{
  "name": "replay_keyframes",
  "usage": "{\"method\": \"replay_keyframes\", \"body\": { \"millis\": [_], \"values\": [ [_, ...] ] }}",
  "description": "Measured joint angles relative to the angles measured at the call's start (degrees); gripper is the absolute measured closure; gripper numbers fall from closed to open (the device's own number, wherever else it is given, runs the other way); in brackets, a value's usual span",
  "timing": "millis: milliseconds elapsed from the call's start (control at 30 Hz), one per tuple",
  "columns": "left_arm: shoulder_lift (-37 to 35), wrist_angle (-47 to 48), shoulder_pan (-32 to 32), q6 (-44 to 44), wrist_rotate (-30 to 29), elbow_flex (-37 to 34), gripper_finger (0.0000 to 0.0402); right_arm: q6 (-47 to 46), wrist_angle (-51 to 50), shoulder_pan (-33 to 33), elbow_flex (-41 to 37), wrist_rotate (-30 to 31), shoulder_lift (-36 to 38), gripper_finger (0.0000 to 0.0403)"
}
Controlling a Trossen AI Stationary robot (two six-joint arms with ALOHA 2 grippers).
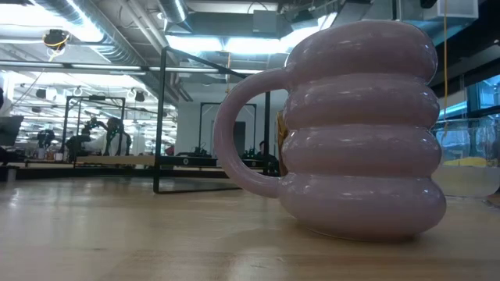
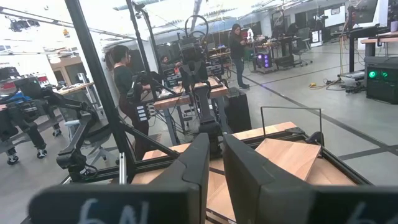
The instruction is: Stack small to large cups/mugs on shelf
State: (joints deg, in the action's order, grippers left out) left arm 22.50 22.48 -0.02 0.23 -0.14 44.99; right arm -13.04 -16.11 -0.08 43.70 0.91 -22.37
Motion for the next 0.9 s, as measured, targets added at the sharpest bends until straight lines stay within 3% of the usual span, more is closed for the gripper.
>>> {"method": "replay_keyframes", "body": {
  "millis": [600,900],
  "values": [
    [-0.02,0.00,0.00,0.00,0.00,0.00,0.0374,0.01,0.00,-0.01,0.00,0.00,0.00,0.0353],
    [0.00,0.00,-0.02,0.00,0.00,0.00,0.0374,6.03,0.02,-0.01,0.00,-0.01,0.00,0.0353]
  ]
}}
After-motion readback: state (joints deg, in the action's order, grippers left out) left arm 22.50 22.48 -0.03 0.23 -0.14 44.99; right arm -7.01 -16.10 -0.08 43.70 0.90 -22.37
